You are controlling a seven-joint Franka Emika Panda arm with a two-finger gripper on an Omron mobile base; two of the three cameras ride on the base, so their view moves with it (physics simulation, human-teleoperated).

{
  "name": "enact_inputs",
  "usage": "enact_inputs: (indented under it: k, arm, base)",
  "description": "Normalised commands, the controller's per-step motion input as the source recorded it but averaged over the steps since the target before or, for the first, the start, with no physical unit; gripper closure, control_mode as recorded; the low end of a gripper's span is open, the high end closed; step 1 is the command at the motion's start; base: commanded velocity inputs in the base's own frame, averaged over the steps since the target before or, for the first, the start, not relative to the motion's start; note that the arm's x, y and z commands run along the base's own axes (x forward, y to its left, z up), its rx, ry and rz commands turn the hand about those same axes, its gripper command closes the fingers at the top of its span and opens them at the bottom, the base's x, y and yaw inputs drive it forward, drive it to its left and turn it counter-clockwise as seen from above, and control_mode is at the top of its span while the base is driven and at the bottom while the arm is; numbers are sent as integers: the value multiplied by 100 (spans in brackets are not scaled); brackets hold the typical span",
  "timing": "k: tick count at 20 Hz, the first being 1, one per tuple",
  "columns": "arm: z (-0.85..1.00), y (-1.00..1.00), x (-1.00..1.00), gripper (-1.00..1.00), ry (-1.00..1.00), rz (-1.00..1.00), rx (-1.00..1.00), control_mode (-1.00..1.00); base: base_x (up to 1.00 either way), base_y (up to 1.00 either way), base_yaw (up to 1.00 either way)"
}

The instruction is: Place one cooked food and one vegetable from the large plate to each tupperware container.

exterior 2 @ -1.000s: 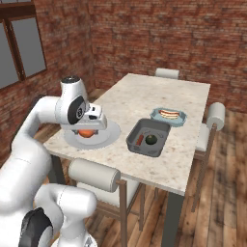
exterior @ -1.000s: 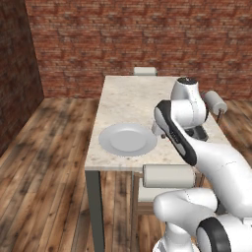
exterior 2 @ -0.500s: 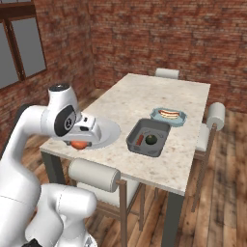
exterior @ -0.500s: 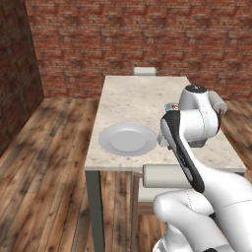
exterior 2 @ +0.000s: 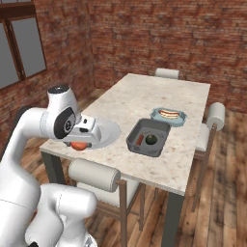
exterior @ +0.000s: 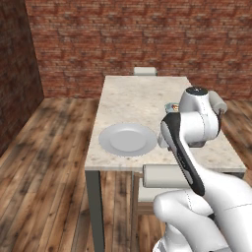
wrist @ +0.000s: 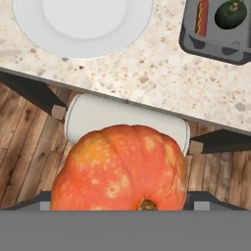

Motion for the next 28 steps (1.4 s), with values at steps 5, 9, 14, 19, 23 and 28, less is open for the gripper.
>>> enact_inputs:
  k: [5, 9, 14, 19, 23, 28]
  arm:
    - [0, 0, 0, 100, 0, 0, 0, 100]
    - [0, 0, 0, 100, 0, 0, 0, 100]
    - [0, 0, 0, 100, 0, 0, 0, 100]
    - [0, 0, 0, 100, 0, 0, 0, 100]
    - [0, 0, 0, 100, 0, 0, 0, 100]
    - [0, 0, 0, 100, 0, 0, 0, 100]
  base:
    - [-10, -33, 6]
    - [-21, -100, 2]
    - [-25, -100, 3]
    - [-22, -100, 4]
    - [3, -100, 16]
    - [5, -93, 40]
